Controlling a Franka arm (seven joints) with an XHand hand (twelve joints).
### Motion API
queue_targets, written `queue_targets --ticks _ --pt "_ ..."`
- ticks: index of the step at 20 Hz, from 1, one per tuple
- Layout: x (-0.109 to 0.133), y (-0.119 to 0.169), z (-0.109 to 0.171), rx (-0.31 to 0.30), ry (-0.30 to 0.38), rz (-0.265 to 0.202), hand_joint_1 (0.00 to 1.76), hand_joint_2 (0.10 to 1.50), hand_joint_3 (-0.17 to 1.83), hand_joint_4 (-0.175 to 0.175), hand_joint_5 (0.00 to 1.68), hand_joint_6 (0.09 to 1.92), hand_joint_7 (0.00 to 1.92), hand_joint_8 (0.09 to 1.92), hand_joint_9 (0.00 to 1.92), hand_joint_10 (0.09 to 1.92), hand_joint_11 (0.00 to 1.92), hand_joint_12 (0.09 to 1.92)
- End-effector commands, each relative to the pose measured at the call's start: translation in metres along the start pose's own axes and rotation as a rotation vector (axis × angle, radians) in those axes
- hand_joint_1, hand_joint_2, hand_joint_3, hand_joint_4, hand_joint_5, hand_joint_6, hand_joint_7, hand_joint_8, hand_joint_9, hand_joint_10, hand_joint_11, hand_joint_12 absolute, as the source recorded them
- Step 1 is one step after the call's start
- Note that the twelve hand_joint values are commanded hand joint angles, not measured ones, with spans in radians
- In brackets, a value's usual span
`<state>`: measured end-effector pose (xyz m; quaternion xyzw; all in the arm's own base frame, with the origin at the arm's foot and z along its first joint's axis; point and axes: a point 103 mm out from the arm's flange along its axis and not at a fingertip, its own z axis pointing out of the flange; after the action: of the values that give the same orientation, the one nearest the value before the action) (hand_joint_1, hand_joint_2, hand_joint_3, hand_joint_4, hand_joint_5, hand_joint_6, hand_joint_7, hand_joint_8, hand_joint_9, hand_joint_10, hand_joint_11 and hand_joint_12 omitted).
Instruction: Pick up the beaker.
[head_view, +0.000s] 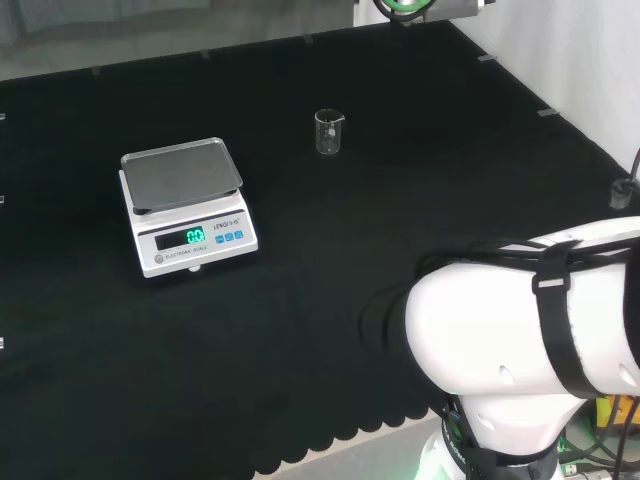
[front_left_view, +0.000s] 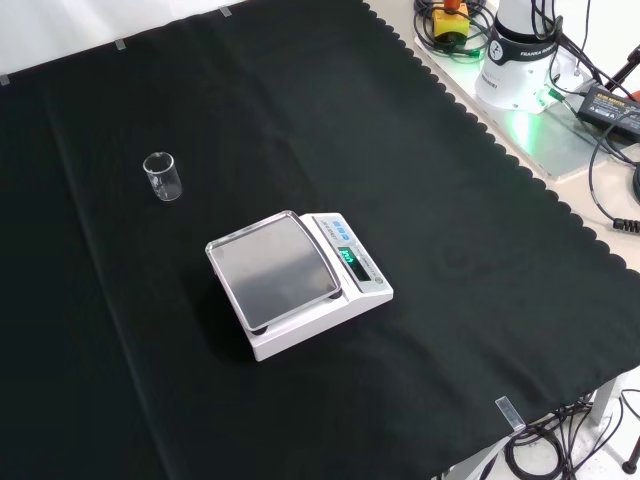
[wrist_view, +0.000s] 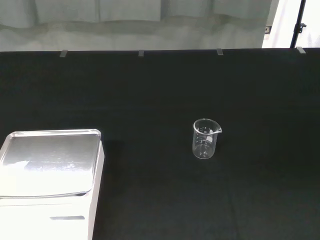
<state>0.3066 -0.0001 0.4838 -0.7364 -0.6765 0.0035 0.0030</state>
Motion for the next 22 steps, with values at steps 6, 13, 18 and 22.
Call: queue_targets --ticks 6,13,18,22 --pt "0.002 0.004 0.000 -0.013 0.018 -0.024 0.32 0.80 0.32 -0.005 0.00 0.09 0.00 0.29 0.00 0.39 0.00 1.55" --pt "-0.012 0.016 0.000 -0.016 0.151 -0.086 0.32 0.82 0.27 -0.006 0.00 0.09 0.00 0.28 0.00 0.39 0.02 1.54" --pt "-0.072 0.059 0.026 0.011 0.176 -0.074 0.32 0.83 0.25 -0.007 0.00 0.09 0.00 0.28 0.00 0.41 0.03 1.54" --pt "-0.071 0.086 0.035 0.018 0.190 -0.098 0.32 0.84 0.24 -0.010 0.01 0.09 0.00 0.29 0.00 0.44 0.03 1.54"
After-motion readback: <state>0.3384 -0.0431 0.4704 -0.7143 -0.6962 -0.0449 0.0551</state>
